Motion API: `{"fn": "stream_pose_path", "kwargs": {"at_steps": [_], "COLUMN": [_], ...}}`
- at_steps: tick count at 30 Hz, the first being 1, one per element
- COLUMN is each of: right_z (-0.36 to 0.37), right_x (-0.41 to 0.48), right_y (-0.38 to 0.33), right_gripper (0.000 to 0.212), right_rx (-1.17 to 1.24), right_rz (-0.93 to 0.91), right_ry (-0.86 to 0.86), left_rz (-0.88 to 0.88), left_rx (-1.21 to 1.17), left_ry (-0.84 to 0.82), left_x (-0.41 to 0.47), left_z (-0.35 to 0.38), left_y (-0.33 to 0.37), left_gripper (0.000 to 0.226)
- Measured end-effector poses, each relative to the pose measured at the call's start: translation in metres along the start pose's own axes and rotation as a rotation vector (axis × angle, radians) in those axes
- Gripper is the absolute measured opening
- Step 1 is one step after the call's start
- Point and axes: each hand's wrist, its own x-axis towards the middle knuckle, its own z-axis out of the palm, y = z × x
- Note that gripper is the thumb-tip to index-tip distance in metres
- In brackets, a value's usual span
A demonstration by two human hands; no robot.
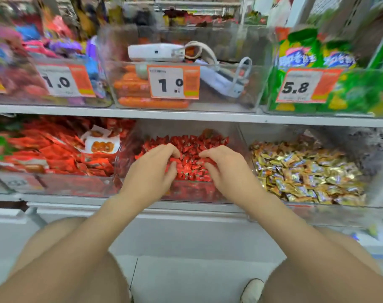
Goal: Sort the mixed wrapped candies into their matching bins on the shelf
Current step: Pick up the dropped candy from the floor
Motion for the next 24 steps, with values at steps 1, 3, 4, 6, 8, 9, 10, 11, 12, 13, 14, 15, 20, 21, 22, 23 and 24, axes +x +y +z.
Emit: {"fn": "stream_pose_path", "kwargs": {"at_steps": [1, 3, 4, 6, 8, 9, 10, 11, 12, 13, 14, 15, 20, 21, 22, 23, 24], "right_z": [-0.001, -0.003, -0.007, -0.022, -0.047, -0.063, -0.08, -0.095, -0.109, -0.12, -0.128, -0.134, -0.142, -0.143, -0.145, -0.147, -0.147], "right_x": [0.003, -0.002, -0.009, -0.025, -0.04, -0.049, -0.061, -0.074, -0.088, -0.102, -0.116, -0.128, -0.158, -0.16, -0.16, -0.159, -0.158], "right_y": [0.004, 0.013, 0.015, 0.017, 0.023, 0.03, 0.039, 0.05, 0.062, 0.075, 0.089, 0.102, 0.146, 0.15, 0.154, 0.158, 0.163], "right_gripper": [0.039, 0.051, 0.049, 0.036, 0.026, 0.026, 0.029, 0.032, 0.032, 0.028, 0.023, 0.02, 0.043, 0.046, 0.044, 0.039, 0.035], "right_rx": [-0.141, -0.331, -0.295, -0.075, 0.073, 0.112, 0.136, 0.138, 0.113, 0.075, 0.019, -0.042, -0.17, -0.178, -0.189, -0.199, -0.204], "right_rz": [0.0, -0.051, -0.06, -0.05, 0.009, 0.074, 0.152, 0.227, 0.289, 0.348, 0.398, 0.436, 0.421, 0.415, 0.4, 0.383, 0.367], "right_ry": [-0.076, -0.124, -0.095, 0.018, 0.106, 0.111, 0.092, 0.052, 0.001, -0.059, -0.131, -0.206, -0.186, -0.173, -0.178, -0.2, -0.235], "left_rz": [-0.042, -0.068, -0.06, -0.023, 0.071, 0.131, 0.197, 0.271, 0.349, 0.427, 0.503, 0.571, 0.631, 0.611, 0.599, 0.593, 0.594], "left_rx": [0.048, 0.128, 0.131, 0.065, -0.014, -0.051, -0.078, -0.09, -0.091, -0.09, -0.086, -0.08, 0.066, 0.117, 0.159, 0.193, 0.222], "left_ry": [-0.051, -0.116, -0.11, -0.045, 0.031, 0.047, 0.041, 0.023, 0.001, -0.02, -0.039, -0.062, -0.175, -0.189, -0.2, -0.215, -0.228], "left_x": [0.006, 0.008, 0.006, 0.004, 0.005, 0.006, 0.006, 0.004, 0.002, 0.001, 0.0, 0.001, 0.015, 0.018, 0.021, 0.024, 0.026], "left_z": [0.007, 0.022, 0.03, 0.041, 0.045, 0.047, 0.05, 0.054, 0.06, 0.067, 0.074, 0.083, 0.118, 0.122, 0.124, 0.125, 0.125], "left_y": [-0.004, -0.009, -0.008, 0.008, 0.033, 0.047, 0.062, 0.077, 0.091, 0.105, 0.119, 0.132, 0.172, 0.175, 0.178, 0.18, 0.181], "left_gripper": [0.021, 0.029, 0.03, 0.026, 0.018, 0.015, 0.013, 0.013, 0.013, 0.013, 0.014, 0.014, 0.02, 0.021, 0.022, 0.022, 0.023]}}
